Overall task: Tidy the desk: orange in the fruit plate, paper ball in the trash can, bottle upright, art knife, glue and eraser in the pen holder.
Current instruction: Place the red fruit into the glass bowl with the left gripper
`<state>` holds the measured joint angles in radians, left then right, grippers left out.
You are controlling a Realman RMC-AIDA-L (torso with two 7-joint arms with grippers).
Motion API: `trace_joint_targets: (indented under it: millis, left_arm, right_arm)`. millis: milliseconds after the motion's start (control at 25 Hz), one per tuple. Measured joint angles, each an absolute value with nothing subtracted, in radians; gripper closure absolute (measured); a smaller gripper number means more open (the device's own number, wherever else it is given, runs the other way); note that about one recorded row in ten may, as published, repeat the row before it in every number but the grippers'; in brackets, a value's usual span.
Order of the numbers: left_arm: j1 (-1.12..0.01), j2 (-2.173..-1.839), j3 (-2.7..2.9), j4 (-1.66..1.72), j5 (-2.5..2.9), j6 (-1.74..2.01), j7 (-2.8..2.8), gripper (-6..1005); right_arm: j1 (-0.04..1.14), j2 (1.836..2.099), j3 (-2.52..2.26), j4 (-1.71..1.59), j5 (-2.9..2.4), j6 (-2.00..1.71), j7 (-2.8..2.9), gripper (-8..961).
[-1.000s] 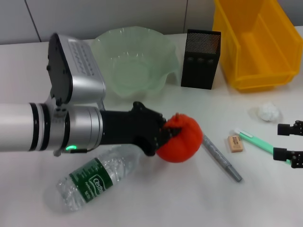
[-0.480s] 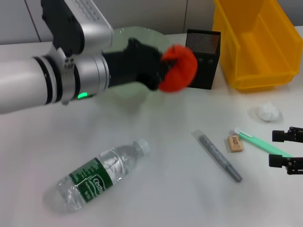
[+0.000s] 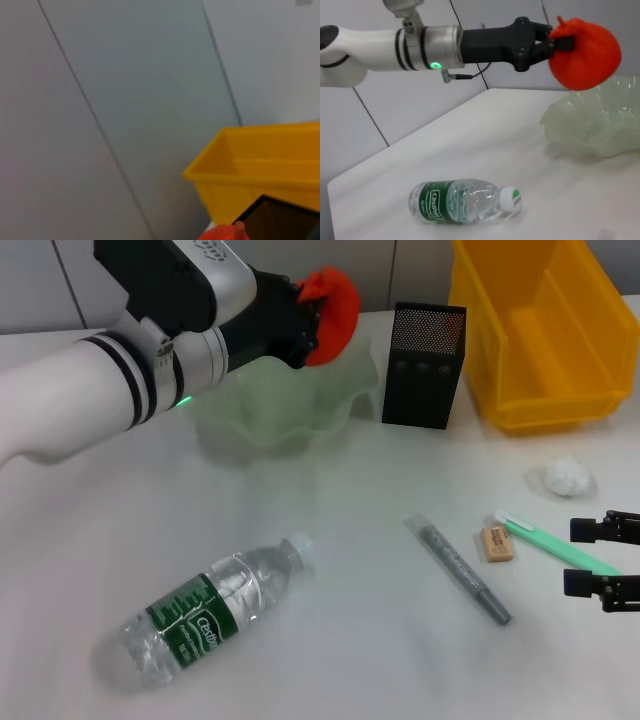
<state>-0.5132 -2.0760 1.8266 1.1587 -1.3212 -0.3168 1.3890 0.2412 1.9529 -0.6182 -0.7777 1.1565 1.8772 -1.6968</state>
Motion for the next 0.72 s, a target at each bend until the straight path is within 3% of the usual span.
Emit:
trace_joint_targets:
  millis: [720]
  left_arm:
    - [-0.575,-2.079,1.901,1.005,-1.312,-0.026,1.390,870]
  right_arm:
    - [0.262,1.951,-0.640,-0.751,1.158,1.878,-1.698,121]
